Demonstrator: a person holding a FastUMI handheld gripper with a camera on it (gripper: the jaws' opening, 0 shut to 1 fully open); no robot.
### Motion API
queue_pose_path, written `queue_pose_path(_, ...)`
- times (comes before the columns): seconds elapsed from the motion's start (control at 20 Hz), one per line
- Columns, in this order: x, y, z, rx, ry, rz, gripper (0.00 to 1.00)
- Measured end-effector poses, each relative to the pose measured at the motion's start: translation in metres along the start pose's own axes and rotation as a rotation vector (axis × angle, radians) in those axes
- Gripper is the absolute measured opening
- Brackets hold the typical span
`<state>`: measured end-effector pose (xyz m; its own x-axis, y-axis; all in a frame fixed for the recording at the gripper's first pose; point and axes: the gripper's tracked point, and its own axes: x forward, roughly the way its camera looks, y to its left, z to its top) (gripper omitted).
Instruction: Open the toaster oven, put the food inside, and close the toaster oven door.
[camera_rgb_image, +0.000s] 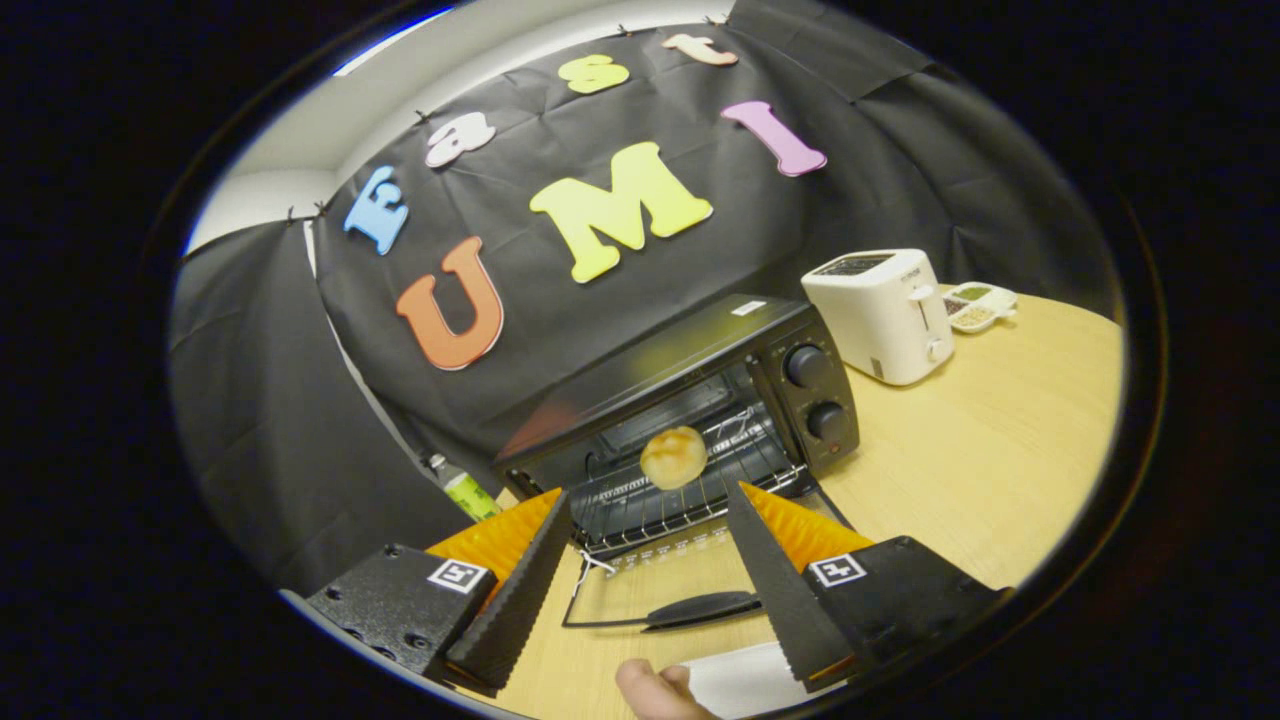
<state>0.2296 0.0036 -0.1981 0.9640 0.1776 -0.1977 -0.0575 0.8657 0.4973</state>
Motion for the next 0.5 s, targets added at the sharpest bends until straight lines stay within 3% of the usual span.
queue_pose_path(0.1,-0.005,0.001,-0.015,-0.064,0.053,0.011,1.0)
queue_pose_path(0.35,-0.017,-0.016,-0.04,-0.324,0.076,-0.099,1.0)
queue_pose_path(0.5,-0.02,-0.016,-0.064,-0.392,0.107,-0.133,1.0)
